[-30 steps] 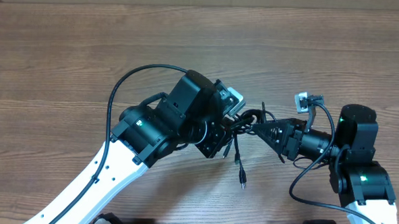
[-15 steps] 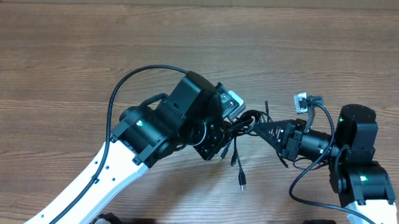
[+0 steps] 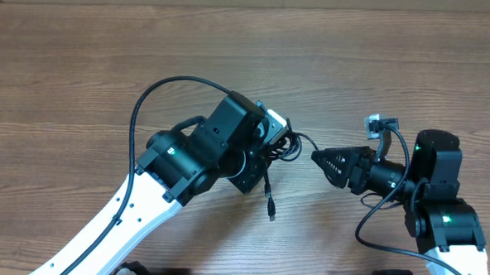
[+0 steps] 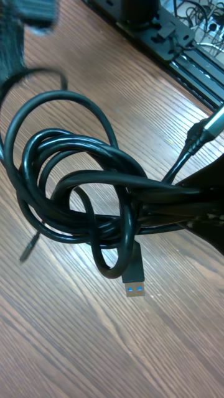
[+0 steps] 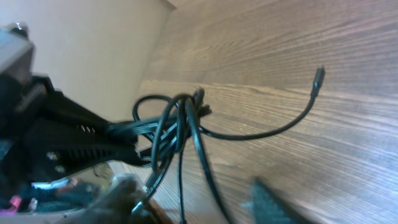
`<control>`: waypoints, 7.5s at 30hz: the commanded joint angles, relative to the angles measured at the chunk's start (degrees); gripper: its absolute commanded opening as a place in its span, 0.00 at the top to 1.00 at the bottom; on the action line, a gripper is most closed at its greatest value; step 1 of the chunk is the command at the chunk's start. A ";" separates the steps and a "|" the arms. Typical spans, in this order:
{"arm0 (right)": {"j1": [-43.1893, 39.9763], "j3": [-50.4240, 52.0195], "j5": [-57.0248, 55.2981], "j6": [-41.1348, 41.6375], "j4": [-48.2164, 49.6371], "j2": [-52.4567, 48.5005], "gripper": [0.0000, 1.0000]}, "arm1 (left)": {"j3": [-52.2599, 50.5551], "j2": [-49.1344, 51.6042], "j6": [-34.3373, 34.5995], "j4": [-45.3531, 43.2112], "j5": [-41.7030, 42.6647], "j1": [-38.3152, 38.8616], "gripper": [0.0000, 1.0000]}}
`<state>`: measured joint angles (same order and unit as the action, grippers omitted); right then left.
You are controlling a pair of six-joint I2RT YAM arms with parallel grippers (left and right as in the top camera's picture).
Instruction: Untangle cables
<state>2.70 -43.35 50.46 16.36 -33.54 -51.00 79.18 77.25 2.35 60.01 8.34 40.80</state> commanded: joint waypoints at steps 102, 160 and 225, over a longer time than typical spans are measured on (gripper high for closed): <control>-0.13 -1.36 3.26 -18.64 -4.42 0.52 0.96 | 0.98 -9.66 -22.86 -12.94 2.01 3.48 0.00; -0.15 -1.36 3.50 -18.03 8.15 0.46 0.00 | 0.94 -9.66 -13.09 -4.70 -1.51 -1.05 0.96; -0.20 -38.73 -30.49 -2.60 -34.07 -2.56 0.00 | 0.92 -7.23 42.71 -29.66 35.23 -0.85 0.96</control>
<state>2.61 -80.71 21.63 12.84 -68.38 -52.95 79.33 70.19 44.14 31.20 41.63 39.42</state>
